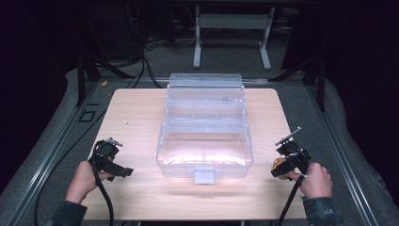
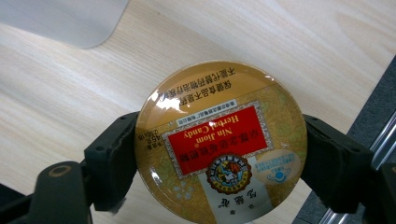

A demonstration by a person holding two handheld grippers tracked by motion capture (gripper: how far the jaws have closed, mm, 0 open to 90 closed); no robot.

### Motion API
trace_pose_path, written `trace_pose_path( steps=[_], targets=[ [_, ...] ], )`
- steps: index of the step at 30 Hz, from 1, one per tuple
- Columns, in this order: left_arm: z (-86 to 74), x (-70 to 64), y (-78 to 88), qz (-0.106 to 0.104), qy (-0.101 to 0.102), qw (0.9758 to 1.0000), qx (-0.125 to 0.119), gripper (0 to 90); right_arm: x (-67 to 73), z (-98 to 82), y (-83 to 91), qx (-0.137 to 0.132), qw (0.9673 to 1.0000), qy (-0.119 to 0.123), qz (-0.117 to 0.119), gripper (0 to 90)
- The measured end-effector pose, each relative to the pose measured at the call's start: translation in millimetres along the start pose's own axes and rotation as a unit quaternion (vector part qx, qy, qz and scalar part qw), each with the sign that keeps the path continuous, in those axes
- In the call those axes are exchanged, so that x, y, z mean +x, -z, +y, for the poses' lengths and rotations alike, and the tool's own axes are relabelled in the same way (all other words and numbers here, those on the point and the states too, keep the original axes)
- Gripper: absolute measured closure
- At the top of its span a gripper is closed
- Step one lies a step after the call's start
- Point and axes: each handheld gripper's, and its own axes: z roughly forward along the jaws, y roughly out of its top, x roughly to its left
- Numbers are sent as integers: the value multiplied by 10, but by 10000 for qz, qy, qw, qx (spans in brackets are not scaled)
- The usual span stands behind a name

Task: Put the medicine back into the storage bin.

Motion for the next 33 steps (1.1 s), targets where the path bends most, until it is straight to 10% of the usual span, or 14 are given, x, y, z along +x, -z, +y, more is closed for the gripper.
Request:
trace_pose_path(
  steps=[33],
  targets=[
    [88,-27,21,-19,-212,9998,-60,55,298,518,567,-305,9978,591,1,200]
  ],
)
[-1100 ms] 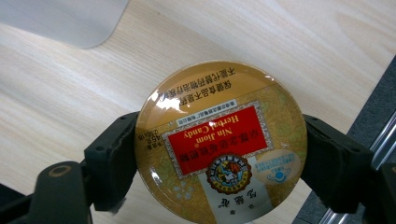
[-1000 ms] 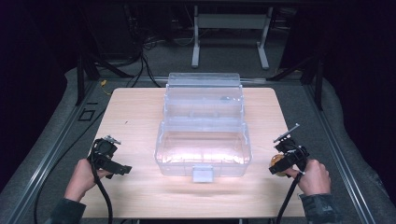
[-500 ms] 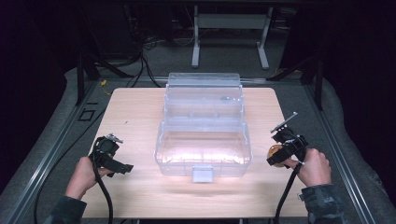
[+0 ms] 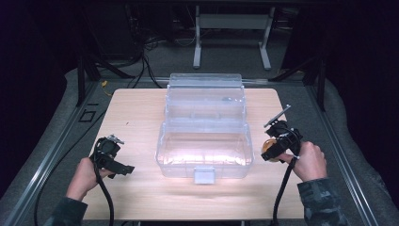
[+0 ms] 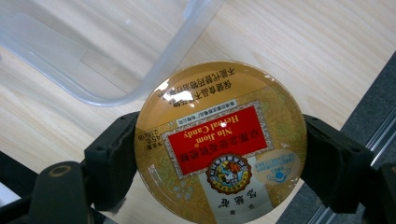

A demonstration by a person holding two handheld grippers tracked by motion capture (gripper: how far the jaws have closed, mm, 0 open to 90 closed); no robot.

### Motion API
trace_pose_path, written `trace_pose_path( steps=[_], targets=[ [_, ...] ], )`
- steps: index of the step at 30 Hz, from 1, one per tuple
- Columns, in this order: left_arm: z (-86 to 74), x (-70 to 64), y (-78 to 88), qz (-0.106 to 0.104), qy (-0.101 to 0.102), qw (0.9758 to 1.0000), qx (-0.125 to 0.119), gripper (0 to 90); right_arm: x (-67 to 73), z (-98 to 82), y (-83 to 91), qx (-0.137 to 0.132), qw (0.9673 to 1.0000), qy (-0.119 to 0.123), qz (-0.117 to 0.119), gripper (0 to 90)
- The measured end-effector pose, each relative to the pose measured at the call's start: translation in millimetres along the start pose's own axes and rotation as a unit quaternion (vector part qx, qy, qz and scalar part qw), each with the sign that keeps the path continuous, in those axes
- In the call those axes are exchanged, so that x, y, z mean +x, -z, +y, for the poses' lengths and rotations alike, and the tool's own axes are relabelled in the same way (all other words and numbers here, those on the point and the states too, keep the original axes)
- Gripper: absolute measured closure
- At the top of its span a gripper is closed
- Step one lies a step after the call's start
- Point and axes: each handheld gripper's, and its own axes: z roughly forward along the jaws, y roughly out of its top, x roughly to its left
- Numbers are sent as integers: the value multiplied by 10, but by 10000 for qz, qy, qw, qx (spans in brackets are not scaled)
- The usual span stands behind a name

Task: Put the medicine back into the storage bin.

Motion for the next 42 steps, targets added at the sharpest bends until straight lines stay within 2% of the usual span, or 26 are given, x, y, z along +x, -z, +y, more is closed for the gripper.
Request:
trace_pose_path(
  steps=[3,18,22,31,42],
  targets=[
    [0,-4,-5,7,-8,10000,11,58,44,58,8,-2,10000,75,-40,200],
    [5,-19,-9,10,-28,10000,35,66,272,340,5,-99,9991,407,109,199],
    [6,-13,6,28,9,10000,19,66,353,437,-50,-79,9984,530,155,199],
    [17,-26,5,31,-29,10000,27,72,463,558,-193,-49,9977,629,263,199],
    [-6,-25,-19,16,-10,10000,34,73,554,602,-401,146,9972,686,254,199]
  ],
)
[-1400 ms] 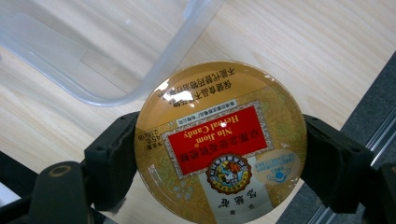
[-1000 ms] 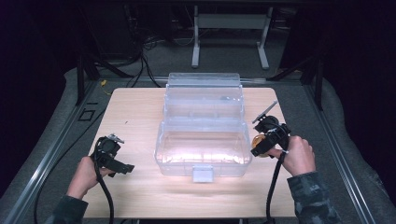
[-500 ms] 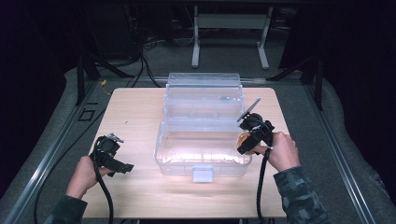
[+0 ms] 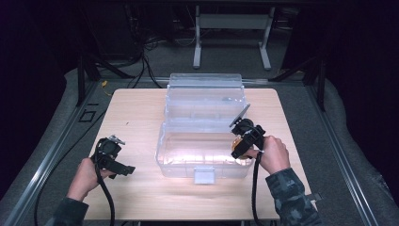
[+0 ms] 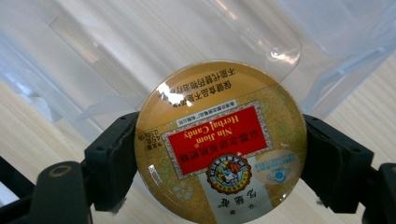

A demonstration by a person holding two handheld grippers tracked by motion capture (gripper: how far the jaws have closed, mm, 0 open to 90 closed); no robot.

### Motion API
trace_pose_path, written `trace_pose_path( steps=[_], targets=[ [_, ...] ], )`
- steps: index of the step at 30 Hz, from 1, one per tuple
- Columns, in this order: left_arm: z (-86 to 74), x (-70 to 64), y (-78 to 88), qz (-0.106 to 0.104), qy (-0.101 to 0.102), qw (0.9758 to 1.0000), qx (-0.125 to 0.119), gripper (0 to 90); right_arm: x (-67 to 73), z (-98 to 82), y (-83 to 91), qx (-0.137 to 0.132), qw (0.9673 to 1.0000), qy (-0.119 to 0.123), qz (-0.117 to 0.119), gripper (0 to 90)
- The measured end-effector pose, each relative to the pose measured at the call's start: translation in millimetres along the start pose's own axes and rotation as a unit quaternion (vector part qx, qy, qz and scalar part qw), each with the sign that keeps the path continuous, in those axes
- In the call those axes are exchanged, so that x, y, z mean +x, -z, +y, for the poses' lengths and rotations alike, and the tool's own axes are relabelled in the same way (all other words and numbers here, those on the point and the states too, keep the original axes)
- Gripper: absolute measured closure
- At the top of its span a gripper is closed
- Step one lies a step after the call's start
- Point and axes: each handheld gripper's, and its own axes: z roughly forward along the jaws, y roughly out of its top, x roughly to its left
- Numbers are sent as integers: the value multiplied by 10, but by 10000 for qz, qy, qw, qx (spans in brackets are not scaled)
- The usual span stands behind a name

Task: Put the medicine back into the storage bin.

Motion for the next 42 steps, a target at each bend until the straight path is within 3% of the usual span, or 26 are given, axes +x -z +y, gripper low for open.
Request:
trace_pose_path(
  steps=[19,40,42],
  targets=[
    [2,-14,-42,-48,-33,10000,27,75,38,15,-346,199,9996,-58,188,199],
    [1,-9,-52,-58,-42,10000,49,76,54,15,-472,342,9991,-150,215,196],
    [1,-13,-51,-62,-44,10000,35,77,46,20,-499,361,9985,-145,385,195]
  ],
)
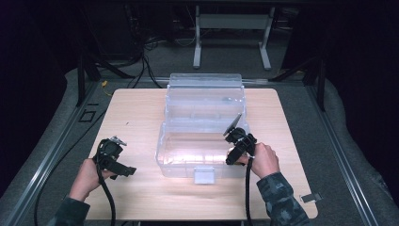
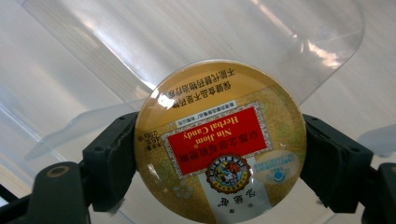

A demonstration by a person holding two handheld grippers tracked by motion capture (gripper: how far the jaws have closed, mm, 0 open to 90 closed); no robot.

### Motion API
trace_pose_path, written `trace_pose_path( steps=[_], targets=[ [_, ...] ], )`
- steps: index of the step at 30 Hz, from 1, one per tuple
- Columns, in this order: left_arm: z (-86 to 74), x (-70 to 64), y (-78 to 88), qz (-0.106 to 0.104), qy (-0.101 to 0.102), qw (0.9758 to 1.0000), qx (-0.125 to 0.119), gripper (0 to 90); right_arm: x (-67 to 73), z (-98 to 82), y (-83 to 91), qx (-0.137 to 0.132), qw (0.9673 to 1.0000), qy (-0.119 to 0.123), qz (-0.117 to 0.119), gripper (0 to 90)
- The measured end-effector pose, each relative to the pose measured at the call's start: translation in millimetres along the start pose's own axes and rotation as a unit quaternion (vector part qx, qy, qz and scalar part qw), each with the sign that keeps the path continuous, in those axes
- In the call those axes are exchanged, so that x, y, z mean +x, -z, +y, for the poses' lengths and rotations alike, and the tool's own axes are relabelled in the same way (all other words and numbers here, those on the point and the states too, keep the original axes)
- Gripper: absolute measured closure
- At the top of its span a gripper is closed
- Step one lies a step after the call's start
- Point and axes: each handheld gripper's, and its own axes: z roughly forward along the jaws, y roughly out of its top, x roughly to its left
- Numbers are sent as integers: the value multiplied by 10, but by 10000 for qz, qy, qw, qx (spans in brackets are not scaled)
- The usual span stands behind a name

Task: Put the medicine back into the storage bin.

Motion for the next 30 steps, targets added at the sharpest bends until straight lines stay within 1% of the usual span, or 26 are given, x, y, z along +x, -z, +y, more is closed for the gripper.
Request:
trace_pose_path(
  steps=[1,2,3,4,5,7,9,12,13,14,15,17,18,19,21,22,25,26,29,30],
  targets=[
    [0,-4,3,-2,-6,10000,-6,77,6,1,-2,-10,10000,-21,6,195],
    [-1,-7,5,-3,-11,10000,-13,77,11,11,18,157,9999,-20,-40,193],
    [0,-6,8,-11,-10,10000,-1,77,10,16,18,223,9997,-3,-36,172],
    [1,-2,10,-8,-8,10000,-5,77,11,19,20,205,9998,-7,-42,132],
    [2,1,13,-2,-6,10000,-5,77,16,11,18,-6,10000,-33,-37,130],
    [5,4,20,4,-18,10000,-21,77,34,17,70,19,9998,14,-187,131],
    [7,1,26,6,-23,10000,-31,77,53,9,120,-81,9999,15,-141,131],
    [16,4,35,-1,-16,10000,-63,76,75,-24,237,-276,9994,78,-193,140],
    [22,8,42,-33,-5,10000,-81,76,75,-33,265,-323,9993,95,-181,140],
    [30,10,48,-35,-4,10000,-88,76,77,-48,302,-391,9991,88,-170,143],
    [39,13,54,-26,0,9999,-98,75,77,-63,340,-467,9987,131,-165,147],
    [64,17,70,-46,13,9999,-129,74,74,-92,402,-593,9981,160,-59,150],
    [81,18,82,-56,21,9999,-127,75,79,-105,433,-591,9980,194,-94,152],
    [100,19,94,-46,23,9999,-156,76,81,-120,450,-646,9977,189,-56,155],
    [141,27,126,-63,15,9998,-193,76,90,-146,489,-668,9975,220,-104,154],
    [164,32,141,-61,8,9997,-224,76,89,-160,493,-703,9972,237,-2,152],
    [246,65,179,-46,-35,9996,-267,75,107,-208,495,-725,9970,281,45,145],
    [277,82,185,-53,-26,9995,-308,72,103,-225,489,-742,9967,314,121,147],
    [376,138,192,-105,-2,9994,-334,70,111,-272,474,-730,9967,340,138,144],
    [407,152,197,-171,7,9992,-358,67,107,-291,466,-767,9963,327,223,144]
  ],
)
